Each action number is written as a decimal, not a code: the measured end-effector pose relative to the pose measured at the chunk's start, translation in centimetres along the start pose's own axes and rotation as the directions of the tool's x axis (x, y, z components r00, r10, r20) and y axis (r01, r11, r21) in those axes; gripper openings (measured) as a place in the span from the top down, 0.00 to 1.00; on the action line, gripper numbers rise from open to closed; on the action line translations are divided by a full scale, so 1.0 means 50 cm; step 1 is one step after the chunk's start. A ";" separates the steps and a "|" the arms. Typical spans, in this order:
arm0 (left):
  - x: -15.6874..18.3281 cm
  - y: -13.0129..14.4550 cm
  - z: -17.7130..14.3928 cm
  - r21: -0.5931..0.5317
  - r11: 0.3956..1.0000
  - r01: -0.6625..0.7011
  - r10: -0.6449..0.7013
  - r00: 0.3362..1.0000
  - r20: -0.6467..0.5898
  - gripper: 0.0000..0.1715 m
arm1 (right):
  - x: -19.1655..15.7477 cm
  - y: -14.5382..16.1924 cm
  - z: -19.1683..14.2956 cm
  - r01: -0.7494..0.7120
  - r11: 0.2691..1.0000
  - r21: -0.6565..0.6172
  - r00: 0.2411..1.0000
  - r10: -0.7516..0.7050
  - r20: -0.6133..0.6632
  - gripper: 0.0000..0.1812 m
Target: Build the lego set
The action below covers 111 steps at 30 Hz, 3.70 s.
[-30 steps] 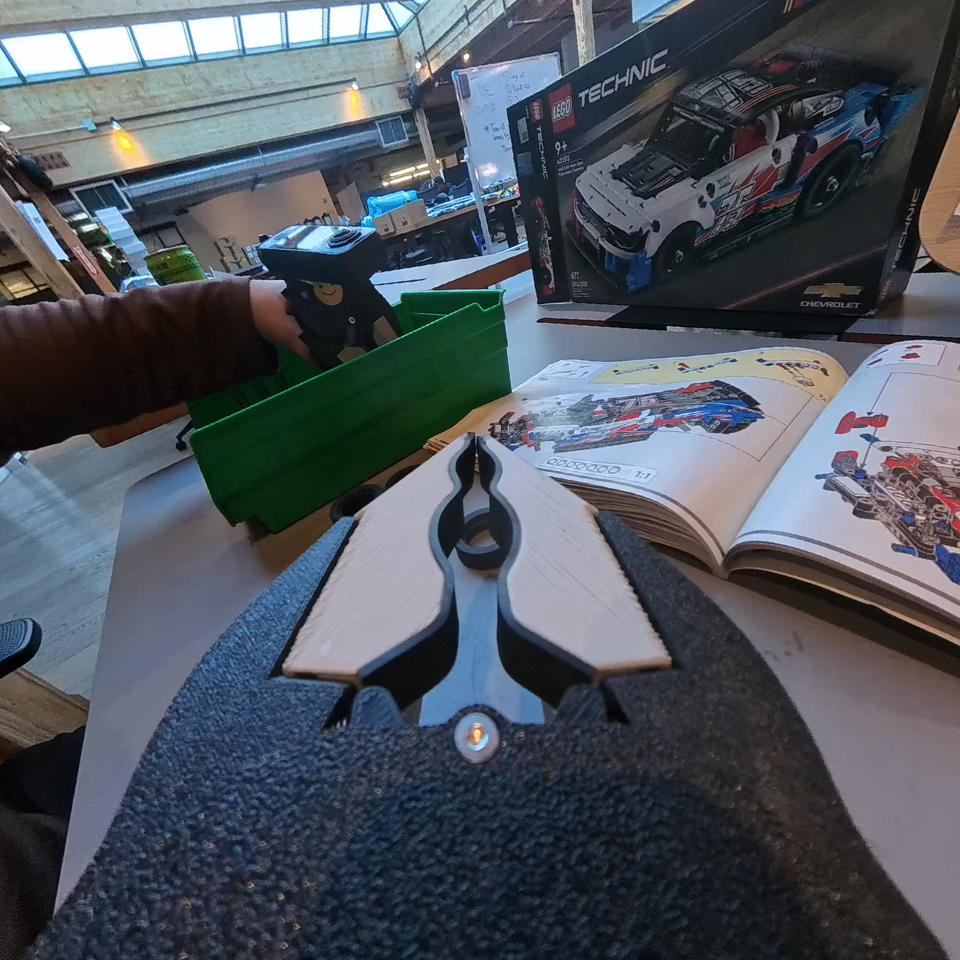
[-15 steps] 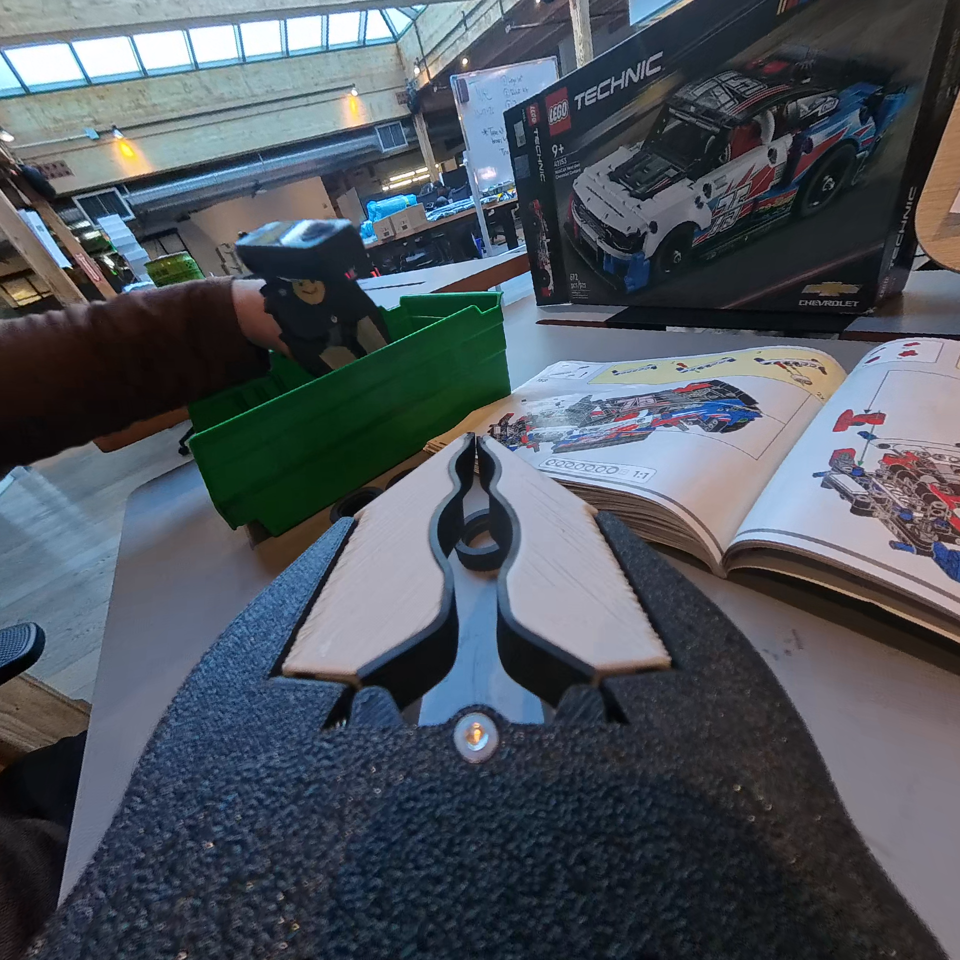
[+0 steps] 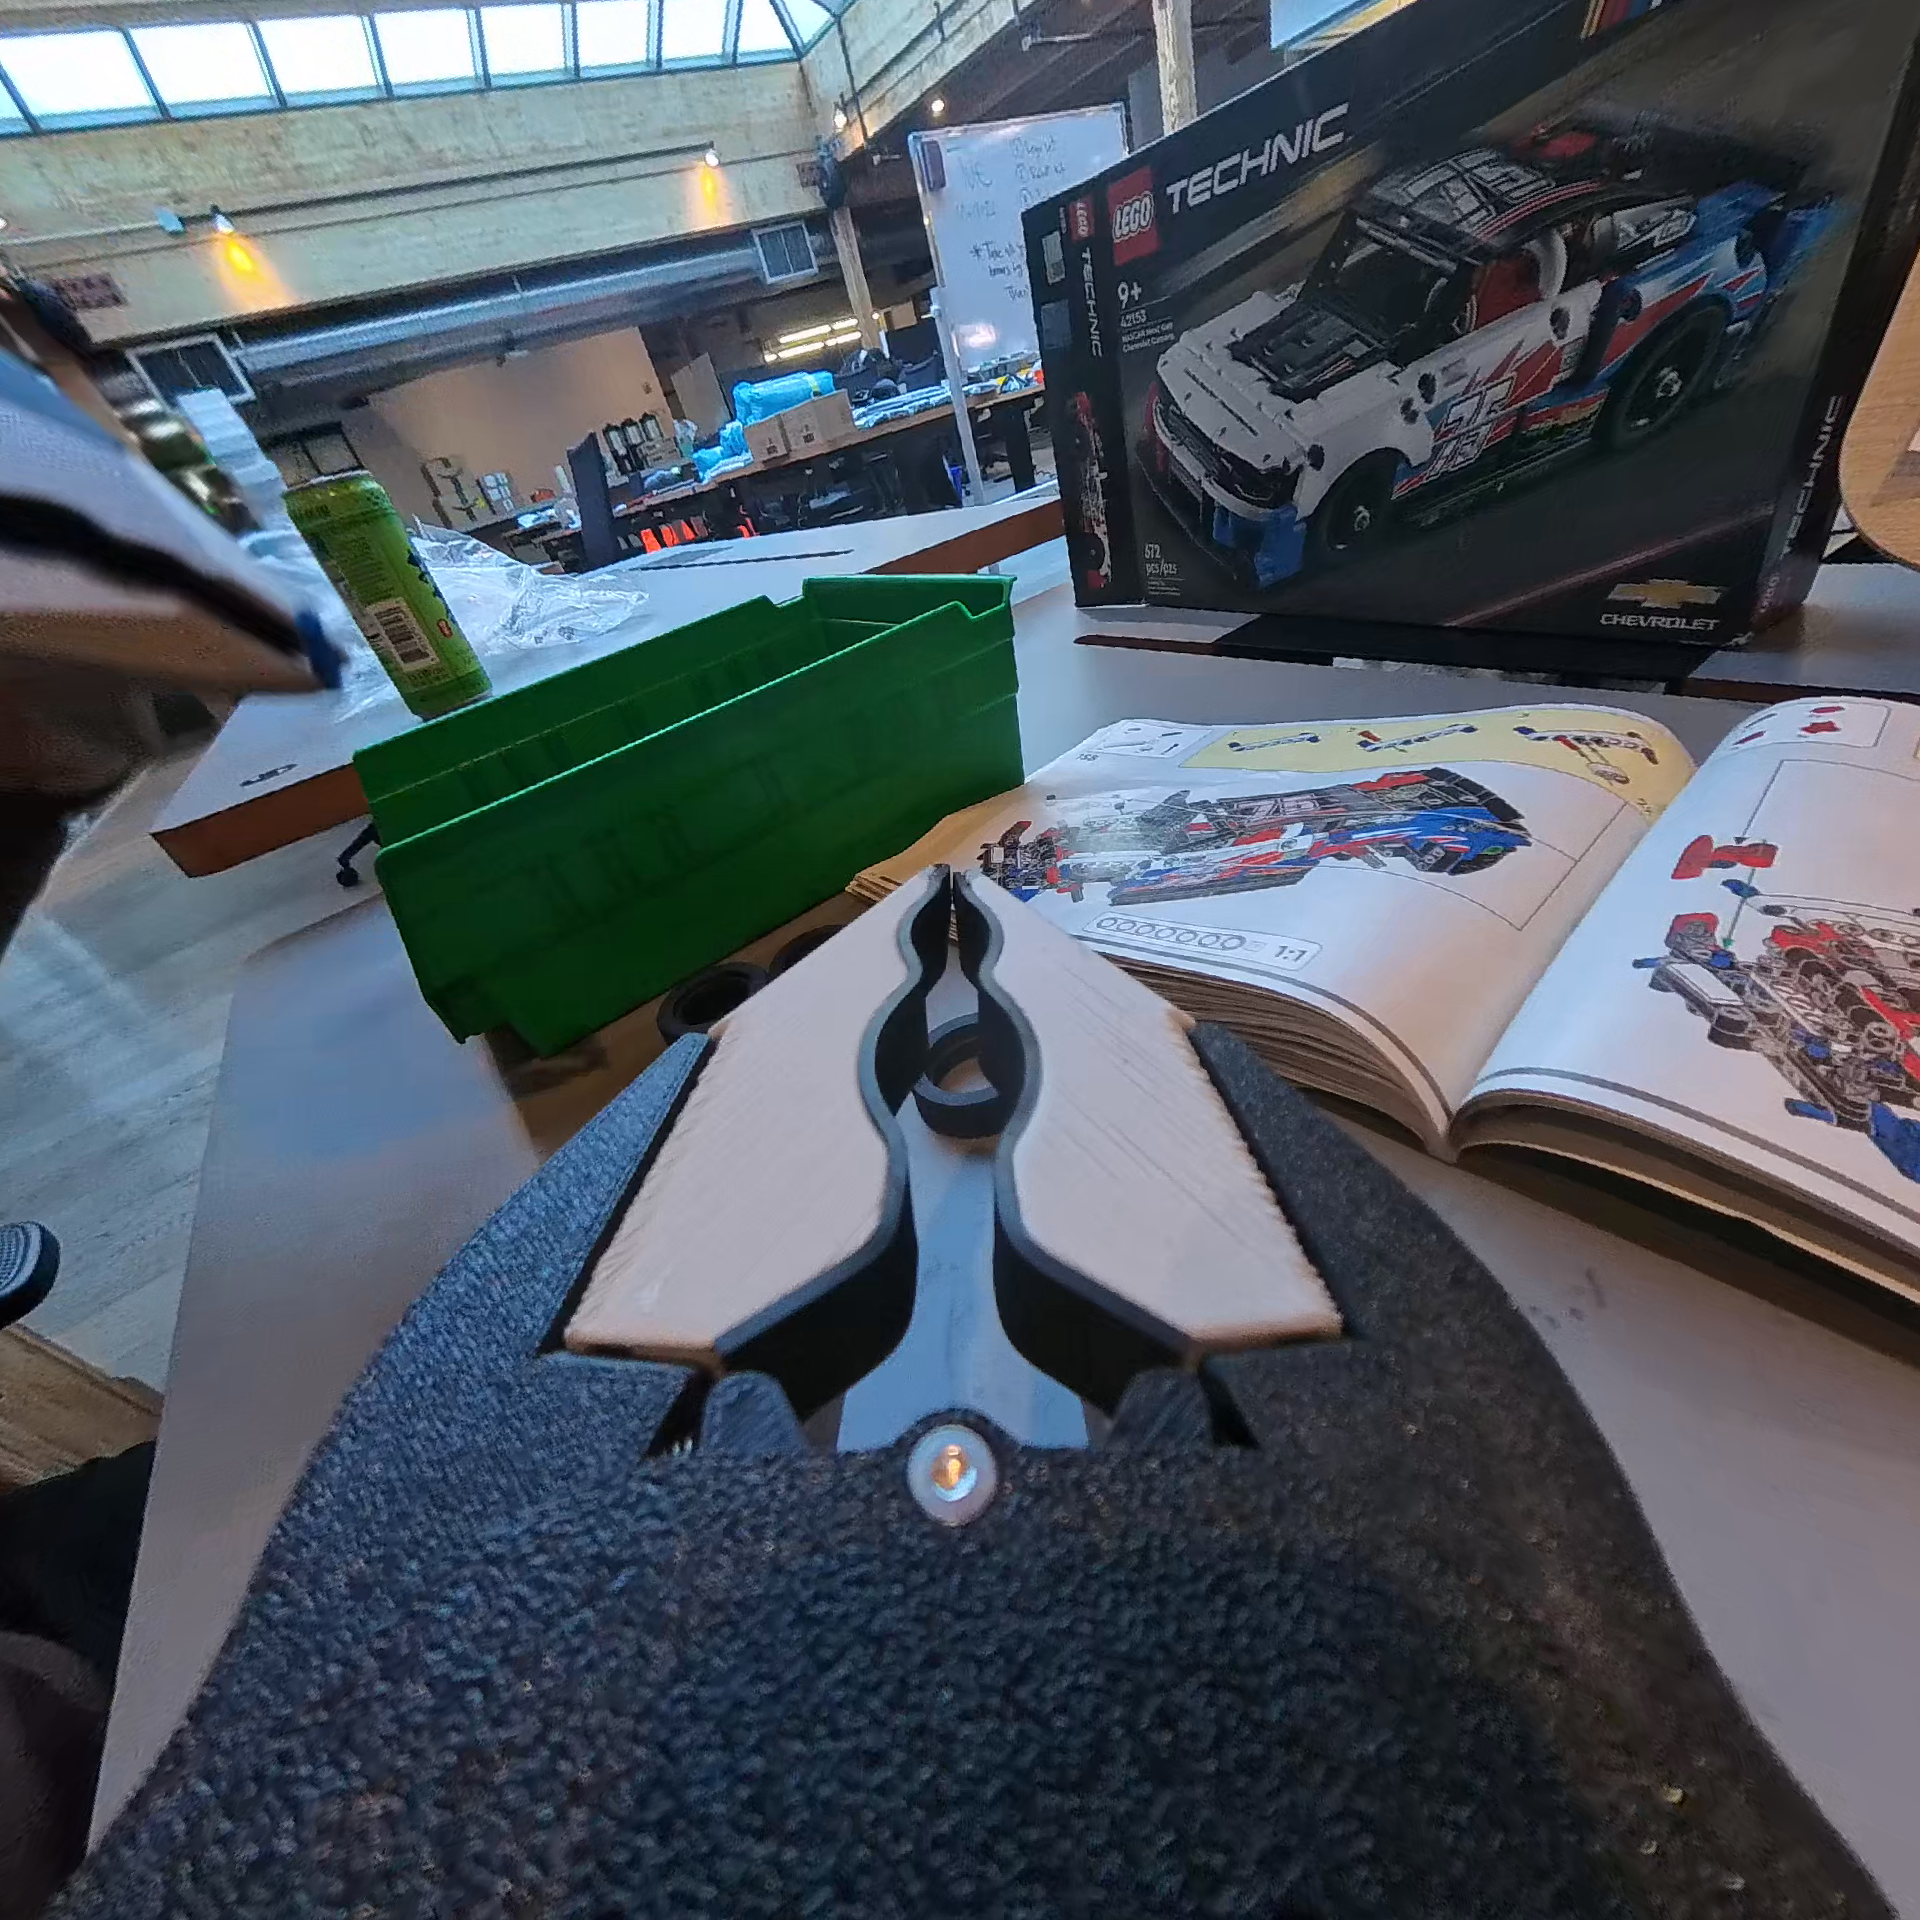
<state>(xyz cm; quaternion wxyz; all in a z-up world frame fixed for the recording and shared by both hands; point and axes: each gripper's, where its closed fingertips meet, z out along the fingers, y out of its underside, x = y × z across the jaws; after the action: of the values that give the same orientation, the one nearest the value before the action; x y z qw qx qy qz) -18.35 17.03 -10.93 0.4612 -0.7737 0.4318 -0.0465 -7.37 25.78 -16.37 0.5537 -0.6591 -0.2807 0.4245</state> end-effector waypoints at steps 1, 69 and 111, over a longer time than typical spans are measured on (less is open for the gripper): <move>0.028 0.006 0.020 -0.009 0.999 0.037 -0.038 0.999 -0.008 0.99 | -0.001 0.000 0.000 0.002 1.000 0.000 1.000 -0.002 0.000 1.00; -0.117 -0.003 -0.010 0.021 0.995 0.097 -0.097 0.995 -0.005 0.99 | 0.003 -0.001 0.000 -0.026 1.000 0.006 1.000 0.026 0.003 1.00; 0.115 0.133 0.063 0.249 0.923 0.292 -0.305 0.952 0.014 0.78 | -0.007 0.005 -0.002 -0.004 1.000 -0.007 1.000 0.004 0.001 1.00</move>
<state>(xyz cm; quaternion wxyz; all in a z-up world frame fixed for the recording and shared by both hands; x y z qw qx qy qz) -17.43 13.71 -19.60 0.5514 -0.7688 0.2877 -0.1486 -7.50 25.37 -16.50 0.5504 -0.6614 -0.2812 0.4249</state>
